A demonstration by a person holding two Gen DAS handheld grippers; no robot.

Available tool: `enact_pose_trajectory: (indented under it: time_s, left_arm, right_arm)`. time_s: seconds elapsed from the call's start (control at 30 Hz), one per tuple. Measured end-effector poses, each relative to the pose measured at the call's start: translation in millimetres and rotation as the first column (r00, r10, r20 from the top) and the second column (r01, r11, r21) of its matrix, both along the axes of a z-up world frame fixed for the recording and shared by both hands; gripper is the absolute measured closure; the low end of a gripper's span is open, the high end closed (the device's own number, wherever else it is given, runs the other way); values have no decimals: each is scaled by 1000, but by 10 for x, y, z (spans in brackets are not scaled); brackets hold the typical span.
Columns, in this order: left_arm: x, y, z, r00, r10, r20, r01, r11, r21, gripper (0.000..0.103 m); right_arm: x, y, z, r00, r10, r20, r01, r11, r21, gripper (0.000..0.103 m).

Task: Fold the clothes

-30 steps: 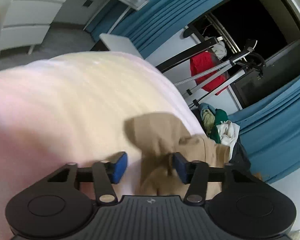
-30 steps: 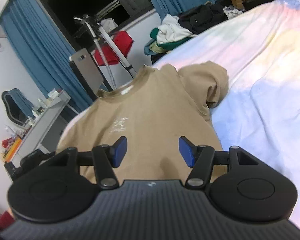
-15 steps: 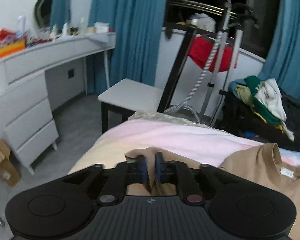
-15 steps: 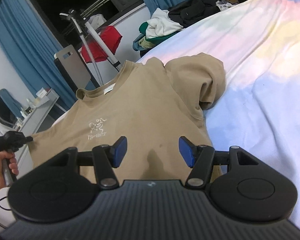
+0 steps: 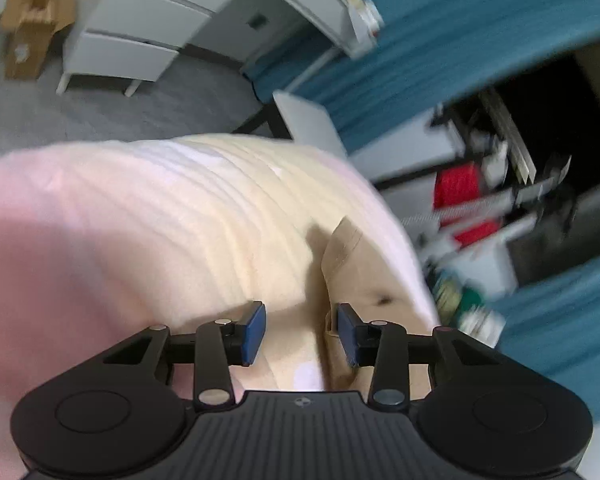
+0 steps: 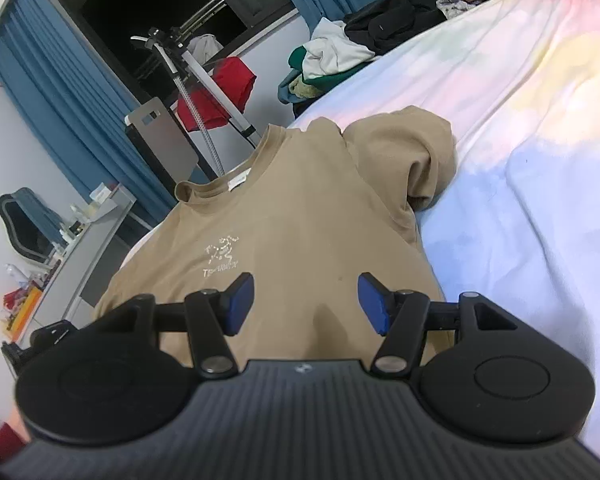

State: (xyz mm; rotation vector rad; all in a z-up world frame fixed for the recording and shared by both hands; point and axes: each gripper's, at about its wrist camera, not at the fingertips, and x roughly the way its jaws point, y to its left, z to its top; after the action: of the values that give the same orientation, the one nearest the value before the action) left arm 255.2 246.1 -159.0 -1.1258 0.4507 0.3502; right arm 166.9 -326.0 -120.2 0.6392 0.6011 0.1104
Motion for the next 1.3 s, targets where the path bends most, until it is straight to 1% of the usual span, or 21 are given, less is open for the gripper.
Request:
enact_pose_trajectory:
  time_s: [0.07, 0.13, 0.17, 0.23, 0.3, 0.33, 0.37, 0.47, 0.5, 0.53, 0.57, 0.6, 0.63, 0.7, 0.8, 0.93, 1.03, 1.13, 1.2, 1.23, 1.3]
  left_arm:
    - [-196, -79, -47, 997, 64, 48, -62, 997, -43, 62]
    - [-235, -180, -92, 999, 28, 31, -27, 999, -38, 66]
    - [-221, -240, -128, 1000, 4, 10, -4, 999, -33, 72]
    - [-143, -304, -194, 1000, -16, 22, 17, 999, -48, 73]
    - [-46, -353, -241, 998, -35, 51, 38, 997, -64, 69]
    - [29, -381, -252, 996, -55, 66, 59, 996, -64, 60]
    - [114, -408, -263, 994, -79, 69, 84, 995, -60, 54]
    - [306, -472, -206, 992, -106, 61, 105, 994, 19, 56]
    - [330, -470, -196, 992, -109, 62, 108, 994, 21, 57]
    - [343, -459, -184, 991, -117, 60, 117, 993, 12, 70]
    - [350, -441, -159, 990, -131, 56, 130, 991, 10, 99]
    - [359, -425, -119, 988, -148, 46, 147, 989, 24, 96]
    - [371, -410, -51, 985, -173, 23, 171, 983, 66, 97]
    - [351, -405, 113, 974, -224, -21, 225, 964, 144, 98]
    - [297, -336, 444, 963, -256, -83, 268, 937, 223, 98]
    - [280, -265, 789, 930, -259, -261, 338, 881, 332, 98]
    - [242, -323, 761, 890, -246, -383, 399, 827, 396, 98]
    - [286, -389, 552, 866, -241, -438, 434, 796, 422, 97]
    - [255, -477, 500, 874, -244, -420, 446, 745, 496, 96]
    - [220, -505, 496, 876, -246, -415, 449, 730, 516, 96]
    - [72, -542, 536, 877, -258, -404, 455, 717, 529, 84]
  right_arm:
    - [16, -16, -34, 1000, -4, -16, 4, 1000, 20, 42]
    - [48, -32, -66, 1000, -7, -29, 8, 999, 39, 42]
    - [66, -35, -82, 999, -7, -34, 9, 999, 47, 42]
    - [101, -42, -112, 999, -6, -44, 9, 998, 64, 42]
    - [123, -21, -135, 999, 2, -47, 1, 998, 64, 42]
    - [132, -7, -148, 999, 8, -51, -5, 998, 59, 42]
    - [139, 5, -164, 998, 14, -56, -11, 998, 57, 42]
    - [151, 21, -195, 997, 28, -67, -24, 998, 58, 42]
    - [150, 26, -197, 997, 29, -67, -25, 998, 54, 42]
    - [148, 31, -199, 997, 30, -68, -26, 998, 51, 42]
    - [147, 37, -201, 997, 30, -69, -27, 999, 47, 42]
    - [145, 41, -202, 997, 32, -69, -29, 998, 48, 42]
    - [144, 47, -202, 997, 33, -69, -30, 998, 46, 42]
    - [141, 56, -192, 997, 36, -67, -33, 999, 37, 42]
    - [128, 51, -180, 997, 34, -67, -32, 999, 38, 42]
    - [111, 42, -157, 998, 32, -61, -29, 999, 39, 42]
    - [112, 47, -146, 998, 21, -59, -21, 1000, 15, 42]
    - [121, 37, -147, 998, 12, -60, -12, 1000, -13, 42]
    - [124, 30, -142, 998, 12, -54, -14, 1000, -22, 42]
    - [126, 28, -136, 999, 13, -49, -15, 1000, -27, 42]
    - [118, 12, -114, 999, 9, -39, -10, 999, -34, 42]
